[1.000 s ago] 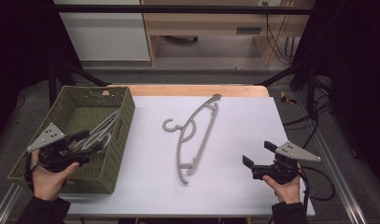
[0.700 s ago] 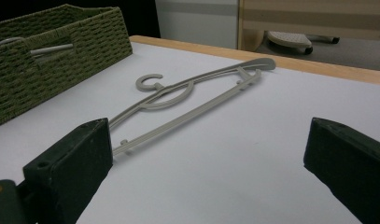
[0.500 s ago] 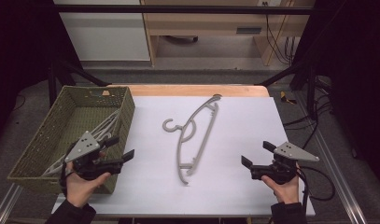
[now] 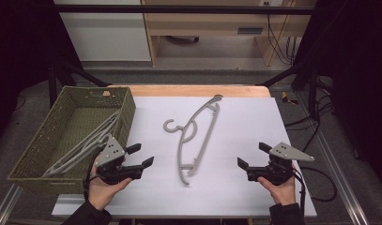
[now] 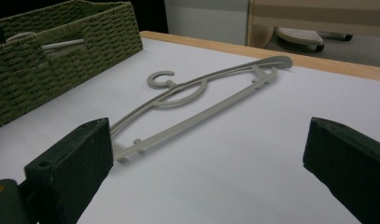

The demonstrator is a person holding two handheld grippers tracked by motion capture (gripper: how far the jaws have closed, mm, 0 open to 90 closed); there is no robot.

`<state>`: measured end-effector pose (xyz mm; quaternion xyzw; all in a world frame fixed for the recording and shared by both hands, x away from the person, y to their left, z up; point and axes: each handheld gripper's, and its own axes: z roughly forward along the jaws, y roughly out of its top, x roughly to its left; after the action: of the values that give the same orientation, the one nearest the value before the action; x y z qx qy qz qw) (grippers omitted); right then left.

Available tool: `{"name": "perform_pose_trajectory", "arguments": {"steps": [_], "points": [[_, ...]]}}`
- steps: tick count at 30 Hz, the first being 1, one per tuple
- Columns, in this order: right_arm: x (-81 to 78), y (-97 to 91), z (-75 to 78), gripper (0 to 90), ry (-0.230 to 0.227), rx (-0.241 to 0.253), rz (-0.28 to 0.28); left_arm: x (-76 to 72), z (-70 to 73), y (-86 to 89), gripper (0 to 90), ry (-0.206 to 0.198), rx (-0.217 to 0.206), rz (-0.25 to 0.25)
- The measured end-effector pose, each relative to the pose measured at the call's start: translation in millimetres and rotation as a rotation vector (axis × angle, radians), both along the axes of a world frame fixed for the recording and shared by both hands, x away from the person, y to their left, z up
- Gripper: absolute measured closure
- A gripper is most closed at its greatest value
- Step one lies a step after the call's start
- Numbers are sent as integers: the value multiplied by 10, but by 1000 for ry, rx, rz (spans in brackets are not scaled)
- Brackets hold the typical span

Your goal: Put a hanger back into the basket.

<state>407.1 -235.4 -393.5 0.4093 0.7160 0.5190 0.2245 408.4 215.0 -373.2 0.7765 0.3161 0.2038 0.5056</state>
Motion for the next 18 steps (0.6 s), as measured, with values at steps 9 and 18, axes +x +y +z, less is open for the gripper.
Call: {"name": "perform_pose_trajectory", "arguments": {"steps": [9, 18], "points": [[122, 398, -55, 36, 45, -36, 43, -7, 30, 131, 186, -23, -25, 6], [320, 928, -54, 47, 97, -58, 73, -14, 35, 223, 108, -35, -42, 6]]}}
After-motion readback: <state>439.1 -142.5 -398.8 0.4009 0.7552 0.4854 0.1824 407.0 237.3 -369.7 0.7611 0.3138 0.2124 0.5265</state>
